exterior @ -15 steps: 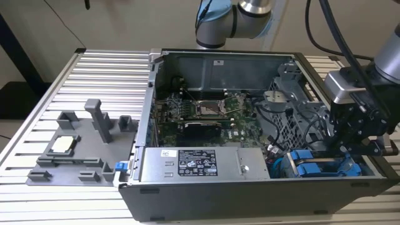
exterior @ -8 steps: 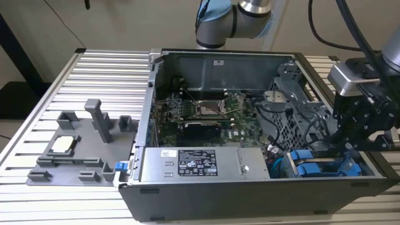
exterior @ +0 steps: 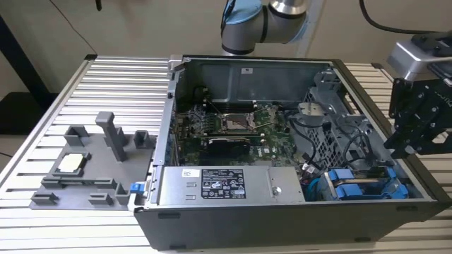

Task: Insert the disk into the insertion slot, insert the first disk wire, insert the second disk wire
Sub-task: 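Insert the first disk wire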

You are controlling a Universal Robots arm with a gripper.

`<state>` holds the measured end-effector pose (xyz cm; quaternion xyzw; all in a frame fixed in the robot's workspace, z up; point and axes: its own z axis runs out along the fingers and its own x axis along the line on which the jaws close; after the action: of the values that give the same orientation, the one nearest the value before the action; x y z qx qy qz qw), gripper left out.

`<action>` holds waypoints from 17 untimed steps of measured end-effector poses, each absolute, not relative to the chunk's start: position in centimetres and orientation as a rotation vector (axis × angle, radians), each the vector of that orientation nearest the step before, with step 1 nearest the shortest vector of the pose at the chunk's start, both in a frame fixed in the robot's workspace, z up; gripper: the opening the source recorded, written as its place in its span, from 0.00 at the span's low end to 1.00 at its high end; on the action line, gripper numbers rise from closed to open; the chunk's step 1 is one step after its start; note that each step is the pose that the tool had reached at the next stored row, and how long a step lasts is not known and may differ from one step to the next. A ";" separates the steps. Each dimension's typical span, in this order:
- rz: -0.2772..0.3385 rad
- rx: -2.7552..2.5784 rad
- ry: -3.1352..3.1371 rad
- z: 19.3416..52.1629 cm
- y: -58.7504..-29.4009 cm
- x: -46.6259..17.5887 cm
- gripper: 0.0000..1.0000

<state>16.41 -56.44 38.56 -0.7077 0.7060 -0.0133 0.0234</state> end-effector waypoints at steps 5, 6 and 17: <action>-0.041 -2.191 2.185 38.5 -56.4 16.4 0.27; -0.041 -2.191 2.185 38.6 -56.4 16.4 0.27; -0.041 -2.191 2.185 38.5 -52.8 16.1 0.27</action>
<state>16.14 -52.79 38.55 -0.7077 0.7060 -0.0132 0.0235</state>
